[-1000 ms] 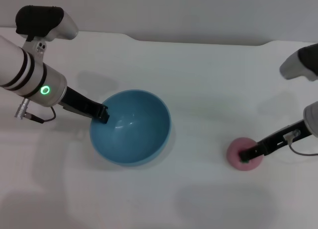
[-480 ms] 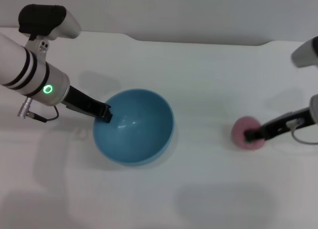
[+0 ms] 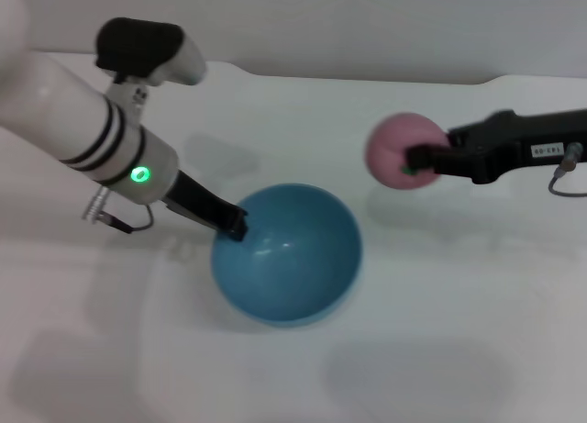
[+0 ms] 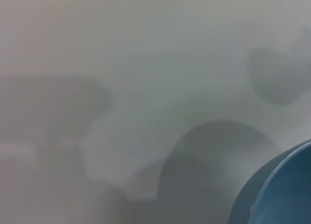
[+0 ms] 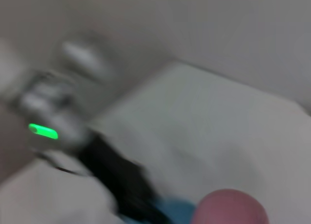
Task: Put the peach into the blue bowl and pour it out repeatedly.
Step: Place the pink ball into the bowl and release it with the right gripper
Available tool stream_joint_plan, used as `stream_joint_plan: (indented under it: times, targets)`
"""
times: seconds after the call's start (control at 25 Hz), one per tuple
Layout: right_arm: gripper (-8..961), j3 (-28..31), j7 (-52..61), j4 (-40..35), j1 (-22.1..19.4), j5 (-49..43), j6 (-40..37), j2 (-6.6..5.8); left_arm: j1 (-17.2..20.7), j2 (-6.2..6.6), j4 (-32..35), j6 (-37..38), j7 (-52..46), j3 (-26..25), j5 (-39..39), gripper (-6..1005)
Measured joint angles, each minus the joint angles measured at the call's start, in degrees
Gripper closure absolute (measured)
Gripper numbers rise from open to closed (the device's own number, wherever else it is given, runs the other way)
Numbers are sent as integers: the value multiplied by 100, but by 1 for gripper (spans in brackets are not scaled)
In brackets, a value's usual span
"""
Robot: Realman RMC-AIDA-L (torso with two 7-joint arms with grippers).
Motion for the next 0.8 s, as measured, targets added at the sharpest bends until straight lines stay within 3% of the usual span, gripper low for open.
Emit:
stream_joint_plan:
  times: [0.28,0.52,0.68,0.8]
  targets:
    - [826,-726,-251,-50,144,248,-55,7,-169,-18,-93,-262,-129,619,-467,1001]
    - [850,-1477,-269,-30,179,38,255,20,-197,-18,-71,-277,-132,680,-565,1000]
    - [866,-1697,-269,-22,184,-89,529,34,-197,-18,-70,-279,-132,674,-565,1000]
    - [819,-1742,-265,-22,182,-97,595,37,-197,-12,-63,-280,-132,647,-565,1001]
